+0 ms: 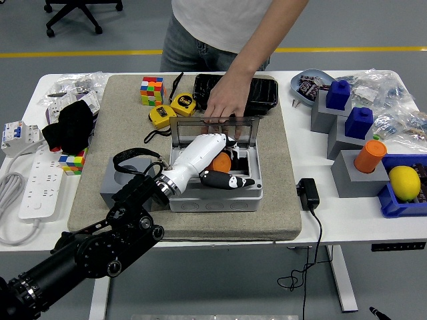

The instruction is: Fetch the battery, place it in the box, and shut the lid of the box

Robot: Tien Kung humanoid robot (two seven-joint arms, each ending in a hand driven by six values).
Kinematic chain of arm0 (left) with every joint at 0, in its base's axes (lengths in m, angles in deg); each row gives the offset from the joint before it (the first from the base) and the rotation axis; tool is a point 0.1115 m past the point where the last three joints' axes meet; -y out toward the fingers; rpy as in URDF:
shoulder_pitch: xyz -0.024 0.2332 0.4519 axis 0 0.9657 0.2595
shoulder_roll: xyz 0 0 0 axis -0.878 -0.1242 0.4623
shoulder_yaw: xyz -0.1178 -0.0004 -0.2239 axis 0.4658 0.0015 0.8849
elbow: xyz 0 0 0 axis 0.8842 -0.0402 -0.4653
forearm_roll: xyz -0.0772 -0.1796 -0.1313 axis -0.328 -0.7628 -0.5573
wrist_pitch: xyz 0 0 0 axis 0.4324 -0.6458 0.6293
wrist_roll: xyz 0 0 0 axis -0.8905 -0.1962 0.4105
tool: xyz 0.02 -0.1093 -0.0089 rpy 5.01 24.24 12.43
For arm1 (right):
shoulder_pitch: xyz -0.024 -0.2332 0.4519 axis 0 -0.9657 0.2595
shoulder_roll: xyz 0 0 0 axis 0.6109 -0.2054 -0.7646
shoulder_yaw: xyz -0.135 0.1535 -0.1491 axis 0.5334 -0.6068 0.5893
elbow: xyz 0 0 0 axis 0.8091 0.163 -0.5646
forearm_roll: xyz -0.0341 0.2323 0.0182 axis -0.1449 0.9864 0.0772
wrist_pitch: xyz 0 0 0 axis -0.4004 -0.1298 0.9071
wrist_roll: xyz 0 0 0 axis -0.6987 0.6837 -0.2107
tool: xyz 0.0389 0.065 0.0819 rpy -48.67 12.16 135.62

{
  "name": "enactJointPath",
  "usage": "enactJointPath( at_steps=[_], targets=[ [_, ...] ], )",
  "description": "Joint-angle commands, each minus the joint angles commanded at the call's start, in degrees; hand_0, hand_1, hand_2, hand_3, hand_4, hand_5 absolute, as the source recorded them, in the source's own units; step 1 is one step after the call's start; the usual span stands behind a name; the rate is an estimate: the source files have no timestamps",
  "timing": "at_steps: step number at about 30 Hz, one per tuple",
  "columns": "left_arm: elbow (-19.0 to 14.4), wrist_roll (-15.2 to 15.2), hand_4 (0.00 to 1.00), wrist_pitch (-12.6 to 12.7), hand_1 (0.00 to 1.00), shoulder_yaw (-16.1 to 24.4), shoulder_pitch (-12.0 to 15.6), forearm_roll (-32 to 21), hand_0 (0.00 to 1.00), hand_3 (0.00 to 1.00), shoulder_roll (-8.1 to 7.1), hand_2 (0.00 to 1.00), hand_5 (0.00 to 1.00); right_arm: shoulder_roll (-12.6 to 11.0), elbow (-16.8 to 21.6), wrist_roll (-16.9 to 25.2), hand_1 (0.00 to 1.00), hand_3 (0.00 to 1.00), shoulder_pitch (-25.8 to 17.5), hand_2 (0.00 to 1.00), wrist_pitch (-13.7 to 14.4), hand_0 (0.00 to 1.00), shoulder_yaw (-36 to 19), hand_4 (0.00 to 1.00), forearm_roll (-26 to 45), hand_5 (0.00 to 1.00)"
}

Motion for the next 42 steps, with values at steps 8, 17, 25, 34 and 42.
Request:
enactJointPath(
  at_steps=[8,17,25,34,42],
  targets=[
    [-0.3,-0.1,0.998,-0.2,0.384,0.0,-0.1,0.2,0.396,0.383,0.0,0.357,0.409,0.0,0.0,0.0,0.557,0.523,0.0,0.585,0.0,0.543,0.1,0.908,0.1,0.741],
    [-4.1,-0.4,0.998,-0.5,0.389,0.1,0.3,0.5,0.403,0.386,0.0,0.361,0.433,0.0,0.0,0.0,0.557,0.522,0.0,0.585,0.0,0.541,0.1,0.908,0.2,0.742],
    [-9.8,-0.7,0.998,-0.4,0.396,0.0,0.6,1.0,0.41,0.387,-0.56,0.361,0.457,0.0,0.0,0.0,0.557,0.523,0.0,0.584,0.0,0.543,-0.2,0.908,0.0,0.742],
    [-18.4,0.5,0.998,1.0,0.556,2.5,2.7,-0.4,0.45,0.489,-1.88,0.504,0.464,0.2,0.0,0.0,0.557,0.523,-0.2,0.585,0.1,0.541,-0.5,0.907,0.1,0.742],
    [-23.8,0.4,0.998,1.1,0.708,7.3,4.1,-1.6,0.588,0.599,-2.15,0.671,0.475,0.4,0.0,0.1,0.557,0.522,-0.2,0.585,0.1,0.542,-0.7,0.908,0.1,0.741]
  ],
)
